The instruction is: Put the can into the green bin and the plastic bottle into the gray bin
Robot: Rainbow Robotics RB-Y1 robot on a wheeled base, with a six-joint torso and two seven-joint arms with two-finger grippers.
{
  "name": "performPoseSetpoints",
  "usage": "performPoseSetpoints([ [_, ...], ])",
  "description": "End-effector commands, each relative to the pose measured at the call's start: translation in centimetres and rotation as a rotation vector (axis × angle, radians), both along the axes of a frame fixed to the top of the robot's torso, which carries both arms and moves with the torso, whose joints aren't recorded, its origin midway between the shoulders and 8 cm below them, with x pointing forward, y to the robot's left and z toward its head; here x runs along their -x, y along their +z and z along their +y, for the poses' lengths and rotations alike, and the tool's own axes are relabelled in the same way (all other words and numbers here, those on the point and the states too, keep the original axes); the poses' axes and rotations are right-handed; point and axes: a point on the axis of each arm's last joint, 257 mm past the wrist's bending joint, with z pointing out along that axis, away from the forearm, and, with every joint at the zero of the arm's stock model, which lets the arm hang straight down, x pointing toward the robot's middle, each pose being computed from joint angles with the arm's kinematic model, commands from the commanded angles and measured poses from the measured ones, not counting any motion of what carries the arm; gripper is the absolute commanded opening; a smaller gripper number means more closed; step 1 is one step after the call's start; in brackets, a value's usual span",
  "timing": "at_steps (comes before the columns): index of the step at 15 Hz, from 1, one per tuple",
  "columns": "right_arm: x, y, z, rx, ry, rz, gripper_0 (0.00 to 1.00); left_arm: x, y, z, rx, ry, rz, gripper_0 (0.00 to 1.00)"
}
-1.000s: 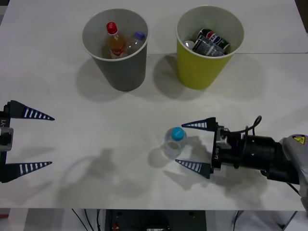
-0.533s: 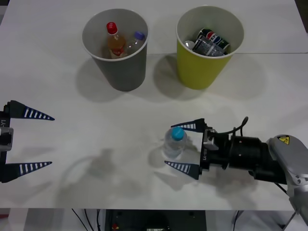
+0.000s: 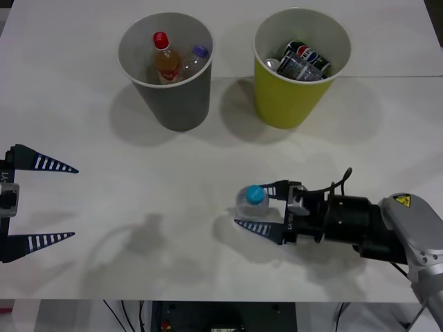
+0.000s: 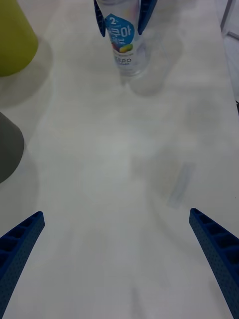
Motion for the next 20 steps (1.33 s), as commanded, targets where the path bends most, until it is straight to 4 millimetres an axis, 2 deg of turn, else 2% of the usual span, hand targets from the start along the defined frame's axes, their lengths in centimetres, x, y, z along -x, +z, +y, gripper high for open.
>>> performPoseSetpoints([
  [1, 0.0, 0.0, 0.0, -0.001, -0.001, 0.0, 0.0, 0.0, 0.0, 0.0, 0.0, 0.0, 0.0, 1.0],
  [5, 0.0, 0.3, 0.0, -0.001, 0.007, 0.006, 0.0, 0.0, 0.0, 0.0, 0.0, 0.0, 0.0, 1.0],
  [10, 0.7, 2.6, -1.2, 0.069, -0.006, 0.085, 0.0, 0.0, 0.0, 0.0, 0.0, 0.0, 0.0, 1.0],
  [20, 2.3, 7.7, -3.1, 0.148, -0.222, 0.361, 0.0, 0.0, 0.0, 0.0, 0.0, 0.0, 0.0, 1.0],
])
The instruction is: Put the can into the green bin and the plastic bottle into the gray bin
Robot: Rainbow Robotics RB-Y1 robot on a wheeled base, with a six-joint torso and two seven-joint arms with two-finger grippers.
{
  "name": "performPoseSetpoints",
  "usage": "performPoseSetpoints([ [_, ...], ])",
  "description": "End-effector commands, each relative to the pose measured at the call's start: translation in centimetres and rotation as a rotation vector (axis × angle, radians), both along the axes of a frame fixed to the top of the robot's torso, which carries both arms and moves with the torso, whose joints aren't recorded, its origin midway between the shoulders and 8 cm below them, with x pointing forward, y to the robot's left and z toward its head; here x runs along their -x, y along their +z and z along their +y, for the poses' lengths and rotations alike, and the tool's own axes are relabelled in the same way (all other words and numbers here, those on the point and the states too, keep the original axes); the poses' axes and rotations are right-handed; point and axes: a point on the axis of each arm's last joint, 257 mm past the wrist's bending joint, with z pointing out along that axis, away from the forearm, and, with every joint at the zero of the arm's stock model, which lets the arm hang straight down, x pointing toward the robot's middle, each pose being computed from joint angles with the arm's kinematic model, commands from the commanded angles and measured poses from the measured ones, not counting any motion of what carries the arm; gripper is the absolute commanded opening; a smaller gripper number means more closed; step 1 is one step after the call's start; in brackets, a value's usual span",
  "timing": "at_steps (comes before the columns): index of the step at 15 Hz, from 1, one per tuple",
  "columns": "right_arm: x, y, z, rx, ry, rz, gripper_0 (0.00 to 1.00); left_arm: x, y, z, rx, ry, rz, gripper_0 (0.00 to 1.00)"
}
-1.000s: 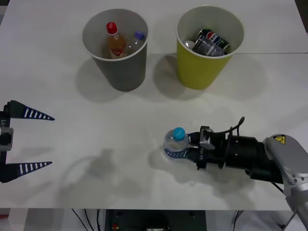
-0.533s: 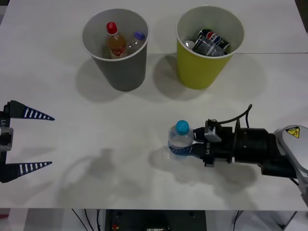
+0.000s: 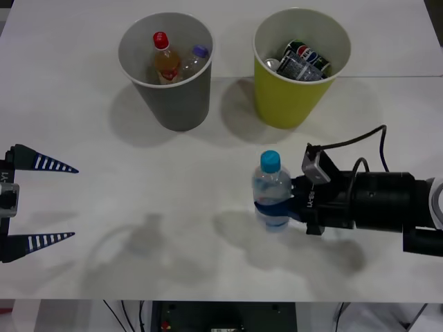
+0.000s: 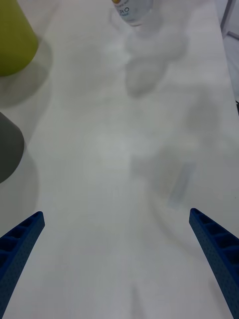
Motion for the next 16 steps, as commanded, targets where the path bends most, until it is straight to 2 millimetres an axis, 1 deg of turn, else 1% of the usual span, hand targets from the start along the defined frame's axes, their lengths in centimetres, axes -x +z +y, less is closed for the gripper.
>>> performPoseSetpoints([
  [1, 0.4, 1.4, -0.4, 0.019, -0.06, 0.063, 0.0, 0.0, 0.0, 0.0, 0.0, 0.0, 0.0, 1.0],
  [4, 0.9, 3.5, -0.7, 0.035, -0.135, 0.134, 0.0, 0.0, 0.0, 0.0, 0.0, 0.0, 0.0, 1.0],
  [7, 0.6, 5.9, -0.4, 0.012, -0.175, 0.188, 0.0, 0.0, 0.0, 0.0, 0.0, 0.0, 0.0, 1.0],
  [10, -0.4, 8.6, 0.2, 0.007, -0.183, 0.187, 0.0, 0.0, 0.0, 0.0, 0.0, 0.0, 0.0, 1.0],
  [13, -2.0, 11.4, 0.6, 0.068, -0.157, 0.13, 0.0, 0.0, 0.0, 0.0, 0.0, 0.0, 0.0, 1.0],
  [14, -2.5, 12.8, 1.0, 0.083, -0.142, 0.105, 0.0, 0.0, 0.0, 0.0, 0.0, 0.0, 0.0, 1.0],
  [16, -3.3, 14.9, 1.8, 0.074, -0.119, 0.085, 0.0, 0.0, 0.0, 0.0, 0.0, 0.0, 0.0, 1.0],
])
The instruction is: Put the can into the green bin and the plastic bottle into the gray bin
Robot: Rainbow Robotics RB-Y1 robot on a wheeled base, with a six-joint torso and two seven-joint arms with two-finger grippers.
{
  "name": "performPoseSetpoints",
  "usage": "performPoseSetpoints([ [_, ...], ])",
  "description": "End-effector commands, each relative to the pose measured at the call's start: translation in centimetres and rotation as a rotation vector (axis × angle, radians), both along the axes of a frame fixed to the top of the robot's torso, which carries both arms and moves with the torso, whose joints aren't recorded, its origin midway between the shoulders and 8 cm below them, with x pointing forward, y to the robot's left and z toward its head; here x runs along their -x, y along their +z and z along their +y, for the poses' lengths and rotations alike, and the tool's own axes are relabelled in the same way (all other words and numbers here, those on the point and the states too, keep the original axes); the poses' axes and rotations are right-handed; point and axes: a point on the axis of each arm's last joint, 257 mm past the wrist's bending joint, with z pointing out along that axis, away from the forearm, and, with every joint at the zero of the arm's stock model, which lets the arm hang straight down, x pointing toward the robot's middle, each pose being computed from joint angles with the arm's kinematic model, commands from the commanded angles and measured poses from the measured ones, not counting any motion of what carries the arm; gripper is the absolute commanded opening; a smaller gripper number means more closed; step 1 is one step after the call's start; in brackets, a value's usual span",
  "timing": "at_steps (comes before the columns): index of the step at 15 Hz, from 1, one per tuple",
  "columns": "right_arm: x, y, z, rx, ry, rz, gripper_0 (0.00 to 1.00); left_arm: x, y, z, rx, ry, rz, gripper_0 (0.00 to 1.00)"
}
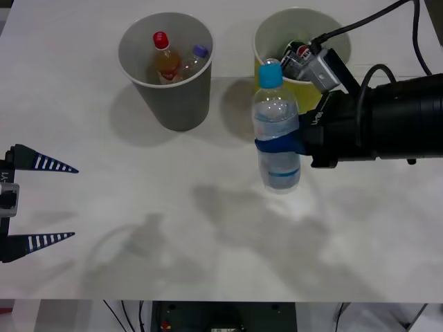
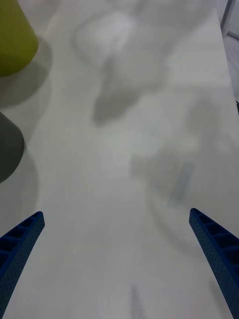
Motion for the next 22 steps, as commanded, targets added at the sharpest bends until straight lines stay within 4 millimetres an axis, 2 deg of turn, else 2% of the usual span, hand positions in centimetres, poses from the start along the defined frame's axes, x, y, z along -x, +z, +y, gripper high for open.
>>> performPoseSetpoints([
  [1, -1.2, 3.0, 1.5, -0.006, 0.039, -0.028, 0.0, 0.0, 0.0, 0.0, 0.0, 0.0, 0.0, 1.0],
  [6, -4.8, 7.4, 5.9, -0.003, 0.082, -0.065, 0.0, 0.0, 0.0, 0.0, 0.0, 0.0, 0.0, 1.0],
  [9, -7.6, 10.4, 9.3, -0.041, 0.08, -0.066, 0.0, 0.0, 0.0, 0.0, 0.0, 0.0, 0.0, 1.0],
  [12, -10.2, 11.7, 11.9, -0.008, 0.074, -0.081, 0.0, 0.0, 0.0, 0.0, 0.0, 0.0, 0.0, 1.0],
  [17, -14.1, 12.6, 16.5, -0.019, 0.047, -0.109, 0.0, 0.0, 0.0, 0.0, 0.0, 0.0, 0.0, 1.0],
  [20, -15.7, 12.9, 18.4, -0.009, 0.037, -0.135, 0.0, 0.0, 0.0, 0.0, 0.0, 0.0, 0.0, 1.0],
  [22, -16.8, 12.3, 19.7, 0.007, 0.025, -0.153, 0.0, 0.0, 0.0, 0.0, 0.0, 0.0, 0.0, 1.0],
])
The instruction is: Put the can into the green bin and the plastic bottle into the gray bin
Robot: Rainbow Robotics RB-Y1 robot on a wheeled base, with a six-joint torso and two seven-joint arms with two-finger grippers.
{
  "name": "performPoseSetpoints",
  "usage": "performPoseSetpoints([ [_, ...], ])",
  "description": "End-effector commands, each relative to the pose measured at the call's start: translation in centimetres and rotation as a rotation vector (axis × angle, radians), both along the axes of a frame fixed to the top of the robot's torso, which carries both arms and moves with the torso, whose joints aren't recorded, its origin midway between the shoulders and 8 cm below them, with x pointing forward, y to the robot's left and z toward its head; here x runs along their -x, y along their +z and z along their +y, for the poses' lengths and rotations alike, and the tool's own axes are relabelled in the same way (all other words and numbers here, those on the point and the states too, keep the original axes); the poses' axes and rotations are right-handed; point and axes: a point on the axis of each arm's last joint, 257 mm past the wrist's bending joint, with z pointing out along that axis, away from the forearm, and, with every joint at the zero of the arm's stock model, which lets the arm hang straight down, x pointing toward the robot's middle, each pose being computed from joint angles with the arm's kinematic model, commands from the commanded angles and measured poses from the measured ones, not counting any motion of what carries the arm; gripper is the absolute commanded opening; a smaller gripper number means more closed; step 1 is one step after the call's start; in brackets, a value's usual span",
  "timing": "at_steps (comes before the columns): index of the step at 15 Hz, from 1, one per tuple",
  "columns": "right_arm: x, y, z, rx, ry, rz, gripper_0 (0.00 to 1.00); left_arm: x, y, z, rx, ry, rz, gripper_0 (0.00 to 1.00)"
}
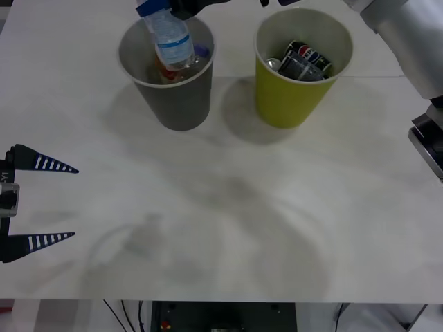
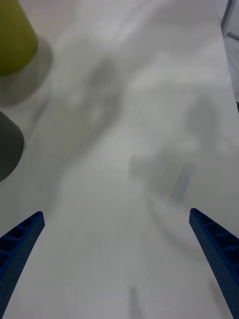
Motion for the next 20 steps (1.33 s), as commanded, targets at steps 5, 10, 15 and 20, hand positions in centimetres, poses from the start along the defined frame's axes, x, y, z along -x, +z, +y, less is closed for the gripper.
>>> performPoseSetpoints([
  [5, -1.6, -0.5, 2.3, 0.011, -0.021, -0.041, 0.3, 0.0, 0.0, 0.0, 0.0, 0.0, 0.0, 1.0],
  [10, -1.1, -0.3, 2.4, 0.007, 0.021, -0.051, 1.0, 0.0, 0.0, 0.0, 0.0, 0.0, 0.0, 1.0],
  [15, 1.4, -0.9, -2.5, -0.001, 0.09, -0.014, 1.0, 0.0, 0.0, 0.0, 0.0, 0.0, 0.0, 1.0],
  [20, 6.6, -2.7, -9.4, 0.043, 0.152, -0.042, 1.0, 0.0, 0.0, 0.0, 0.0, 0.0, 0.0, 1.0],
])
